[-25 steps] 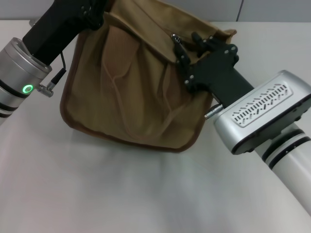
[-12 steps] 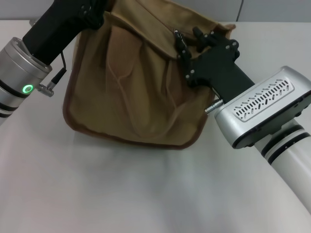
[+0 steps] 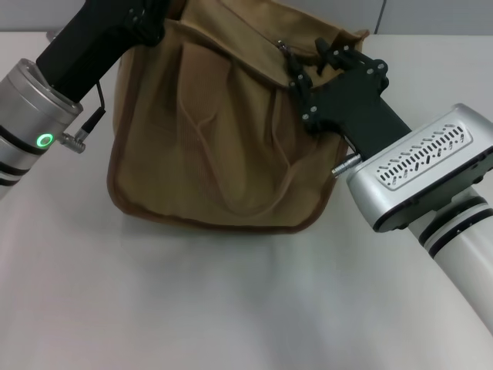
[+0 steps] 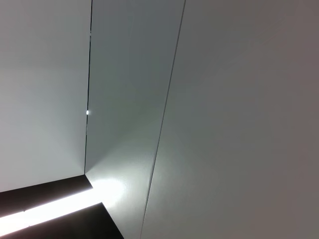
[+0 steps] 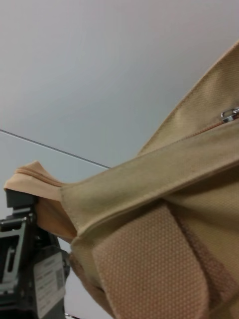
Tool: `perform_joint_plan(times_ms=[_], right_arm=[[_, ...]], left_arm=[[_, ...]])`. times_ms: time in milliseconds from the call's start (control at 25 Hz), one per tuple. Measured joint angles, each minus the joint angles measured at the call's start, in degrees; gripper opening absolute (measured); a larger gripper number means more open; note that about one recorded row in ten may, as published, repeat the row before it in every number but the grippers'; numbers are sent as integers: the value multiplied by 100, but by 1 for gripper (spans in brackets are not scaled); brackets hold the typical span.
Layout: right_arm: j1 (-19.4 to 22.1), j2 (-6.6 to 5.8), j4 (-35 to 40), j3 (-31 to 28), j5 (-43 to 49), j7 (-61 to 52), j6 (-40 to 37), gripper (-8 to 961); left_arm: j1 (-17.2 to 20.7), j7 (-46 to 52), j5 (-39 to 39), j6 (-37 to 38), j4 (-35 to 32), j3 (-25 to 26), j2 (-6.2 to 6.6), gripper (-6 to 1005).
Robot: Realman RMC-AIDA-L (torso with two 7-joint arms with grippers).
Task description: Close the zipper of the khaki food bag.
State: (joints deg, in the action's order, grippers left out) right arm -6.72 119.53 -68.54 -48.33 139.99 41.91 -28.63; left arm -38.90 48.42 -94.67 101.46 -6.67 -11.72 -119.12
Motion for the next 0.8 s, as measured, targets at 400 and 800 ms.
perform_joint_plan(times_ms=[400,800], right_arm=[[-298,2,280,54,-4,-217,-127,347],[-413,5,320,61,-8,-300,-83,301]], left_arm=[[-13,-8,2,-57,14,4,-6,26],[-13,-8,3,-60,17,3,-7,26]])
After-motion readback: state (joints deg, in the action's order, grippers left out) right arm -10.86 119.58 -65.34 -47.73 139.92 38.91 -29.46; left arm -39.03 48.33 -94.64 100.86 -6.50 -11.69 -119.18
